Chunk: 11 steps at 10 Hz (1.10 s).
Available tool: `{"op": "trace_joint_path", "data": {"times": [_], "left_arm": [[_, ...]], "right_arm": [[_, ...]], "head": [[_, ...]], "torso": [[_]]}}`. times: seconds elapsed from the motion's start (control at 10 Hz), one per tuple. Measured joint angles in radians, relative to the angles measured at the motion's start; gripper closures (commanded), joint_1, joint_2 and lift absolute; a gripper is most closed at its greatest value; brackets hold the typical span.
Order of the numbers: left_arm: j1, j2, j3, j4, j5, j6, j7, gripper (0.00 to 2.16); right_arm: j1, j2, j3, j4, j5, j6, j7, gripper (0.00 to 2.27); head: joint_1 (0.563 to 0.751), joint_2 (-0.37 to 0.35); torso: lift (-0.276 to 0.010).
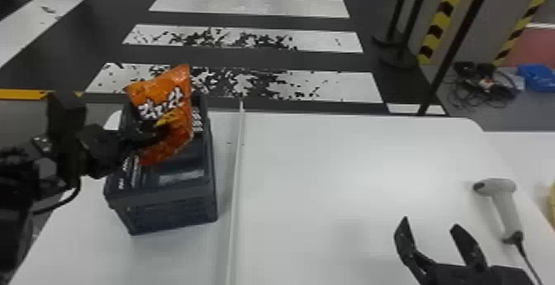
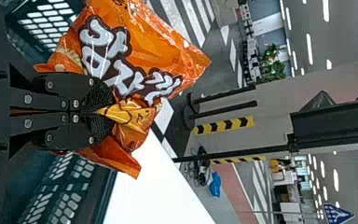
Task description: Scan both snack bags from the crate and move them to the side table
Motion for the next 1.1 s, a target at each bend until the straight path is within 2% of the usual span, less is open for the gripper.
{"op": "trace_joint_path", "data": {"times": [0.2,0.4,0.6,0.8,0.9,1.1], "left_arm": [[-0.002,0.004,0.007,-0.099,0.007,0.120,-0.003,2.14],[-0.017,0.004,-0.007,-0.198,-0.001,0.295,-0.012,2.14],[-0.052,-0.036,-0.058,-0.279,-0.014,0.398,-0.010,2.14],[-0.084,-0.072,-0.104,-0.340,-0.016,0.441,0.009,2.14],[-0.092,-0.097,-0.134,-0.351,-0.017,0.444,0.018,2.14],[-0.102,-0.158,-0.234,-0.342,-0.048,0.458,0.035,2.14]], "right_arm": [[0.001,0.001,0.005,-0.001,0.000,-0.002,0.000,0.12],[0.003,0.001,0.007,-0.011,0.001,0.002,0.000,0.12],[0.008,0.002,0.009,-0.025,0.003,0.020,0.000,0.12],[0.018,0.003,0.005,-0.036,0.003,0.025,-0.001,0.12],[0.020,0.003,-0.002,-0.037,0.003,0.026,-0.002,0.12],[0.023,0.004,-0.022,-0.038,0.002,0.026,-0.003,0.12]], "head": [[0.695,-0.025],[0.695,-0.034],[0.695,-0.068],[0.695,-0.111],[0.695,-0.139],[0.695,-0.222]], "torso": [[-0.099],[-0.099],[-0.099],[-0.099],[-0.099],[-0.099]]}}
